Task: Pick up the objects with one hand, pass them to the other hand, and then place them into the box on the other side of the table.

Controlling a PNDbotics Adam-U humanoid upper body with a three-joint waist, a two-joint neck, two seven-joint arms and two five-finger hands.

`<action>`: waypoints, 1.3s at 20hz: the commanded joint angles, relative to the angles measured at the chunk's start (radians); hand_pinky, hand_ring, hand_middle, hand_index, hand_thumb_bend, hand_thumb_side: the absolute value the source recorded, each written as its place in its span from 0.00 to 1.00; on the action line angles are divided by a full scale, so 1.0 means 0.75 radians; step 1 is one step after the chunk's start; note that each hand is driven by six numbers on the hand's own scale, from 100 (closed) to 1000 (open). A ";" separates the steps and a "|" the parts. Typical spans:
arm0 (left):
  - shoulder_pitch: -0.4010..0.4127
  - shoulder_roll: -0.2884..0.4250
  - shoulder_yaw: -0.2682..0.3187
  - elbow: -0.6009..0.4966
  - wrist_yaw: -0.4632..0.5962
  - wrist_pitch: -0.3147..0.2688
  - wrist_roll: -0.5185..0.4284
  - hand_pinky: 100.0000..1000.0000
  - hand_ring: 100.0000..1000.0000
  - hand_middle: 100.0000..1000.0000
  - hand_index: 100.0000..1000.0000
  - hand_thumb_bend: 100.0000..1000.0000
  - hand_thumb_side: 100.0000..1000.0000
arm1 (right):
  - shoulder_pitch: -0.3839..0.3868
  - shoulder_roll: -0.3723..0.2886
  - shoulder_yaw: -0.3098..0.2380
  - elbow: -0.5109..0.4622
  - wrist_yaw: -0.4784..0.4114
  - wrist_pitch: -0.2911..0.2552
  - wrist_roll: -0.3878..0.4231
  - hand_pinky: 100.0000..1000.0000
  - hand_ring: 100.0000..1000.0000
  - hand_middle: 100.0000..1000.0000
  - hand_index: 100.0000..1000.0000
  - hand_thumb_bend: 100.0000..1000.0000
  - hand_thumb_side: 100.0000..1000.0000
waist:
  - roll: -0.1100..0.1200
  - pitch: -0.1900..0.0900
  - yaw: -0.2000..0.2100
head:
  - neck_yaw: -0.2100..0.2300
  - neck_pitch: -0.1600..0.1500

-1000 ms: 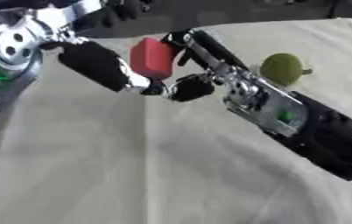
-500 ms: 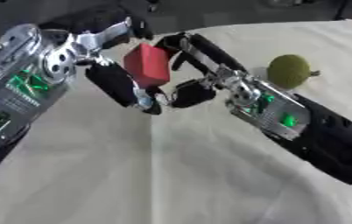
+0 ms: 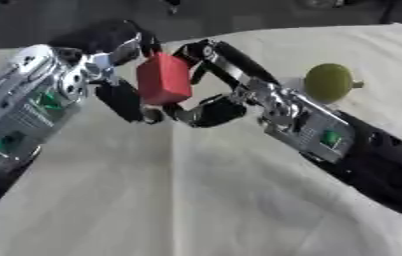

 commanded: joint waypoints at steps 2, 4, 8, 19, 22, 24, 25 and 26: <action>-0.009 -0.013 0.030 0.029 -0.004 0.017 0.077 0.67 0.58 0.53 0.64 0.32 0.00 | -0.009 -0.007 0.001 -0.020 -0.013 -0.023 0.001 0.57 0.66 0.39 0.56 0.26 0.00 | -0.013 -0.026 -0.004 | 0.004 -0.019; -0.002 -0.022 0.042 0.044 0.003 0.024 0.120 0.64 0.52 0.44 0.55 0.16 0.00 | -0.005 -0.005 0.004 -0.020 -0.010 -0.026 0.006 0.57 0.66 0.39 0.56 0.26 0.00 | -0.013 -0.024 -0.007 | 0.001 -0.020; 0.003 -0.030 0.056 0.056 0.053 0.040 0.201 0.63 0.47 0.35 0.45 0.07 0.00 | -0.002 -0.005 0.005 -0.020 0.000 -0.037 0.020 0.57 0.66 0.40 0.56 0.26 0.00 | -0.012 -0.022 -0.010 | -0.002 -0.018; 0.018 -0.008 -0.037 0.163 0.112 -0.003 0.221 0.79 0.76 0.70 0.79 0.62 0.10 | 0.003 -0.024 -0.008 -0.020 0.016 -0.033 -0.012 0.57 0.65 0.39 0.56 0.26 0.00 | -0.004 -0.025 -0.020 | -0.001 -0.026; 0.025 0.012 -0.079 0.221 0.070 -0.058 0.162 0.87 0.84 0.77 0.83 0.92 0.29 | 0.010 -0.034 -0.017 -0.020 0.035 -0.003 -0.032 0.57 0.66 0.39 0.56 0.25 0.00 | -0.002 -0.028 -0.026 | -0.002 -0.021; 0.025 0.025 -0.090 0.251 0.036 -0.097 0.123 0.89 0.87 0.79 0.83 0.97 0.36 | 0.007 -0.037 -0.022 -0.020 0.045 0.021 -0.047 0.57 0.66 0.39 0.56 0.25 0.00 | 0.001 -0.030 -0.027 | -0.007 -0.019; 0.026 0.029 -0.095 0.267 0.017 -0.118 0.102 0.89 0.87 0.79 0.83 0.98 0.37 | 0.004 -0.038 -0.022 -0.020 0.047 0.029 -0.053 0.57 0.66 0.39 0.56 0.25 0.00 | 0.002 -0.031 -0.028 | -0.008 -0.017; 0.027 0.031 -0.097 0.283 -0.003 -0.138 0.083 0.90 0.88 0.79 0.83 0.99 0.38 | 0.001 -0.038 -0.022 -0.020 0.047 0.034 -0.056 0.57 0.66 0.39 0.56 0.25 0.00 | 0.003 -0.032 -0.028 | -0.010 -0.016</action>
